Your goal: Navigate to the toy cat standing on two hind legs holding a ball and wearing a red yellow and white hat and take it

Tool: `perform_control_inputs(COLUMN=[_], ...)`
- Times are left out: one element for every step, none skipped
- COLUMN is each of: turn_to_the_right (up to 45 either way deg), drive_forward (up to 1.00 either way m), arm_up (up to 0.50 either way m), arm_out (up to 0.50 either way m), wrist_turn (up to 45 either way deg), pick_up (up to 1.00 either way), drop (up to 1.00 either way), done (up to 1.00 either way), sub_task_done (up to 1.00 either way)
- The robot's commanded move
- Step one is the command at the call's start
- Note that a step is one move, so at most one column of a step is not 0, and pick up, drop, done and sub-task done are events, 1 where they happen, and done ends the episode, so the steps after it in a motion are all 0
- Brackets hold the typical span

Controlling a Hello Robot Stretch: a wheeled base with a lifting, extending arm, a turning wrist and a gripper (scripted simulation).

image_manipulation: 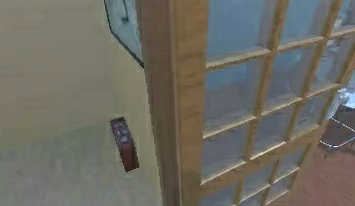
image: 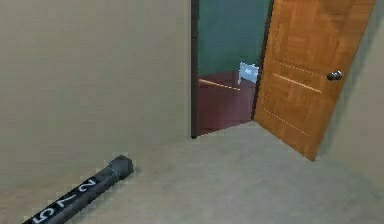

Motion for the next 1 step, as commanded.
perform_control_inputs(turn_to_the_right=[30.0], drive_forward=[0.00], arm_up=[0.00], arm_out=[0.00], wrist_turn=[0.0], pick_up=[0.00], drop=[0.00], done=[0.00], sub_task_done=[0.00])
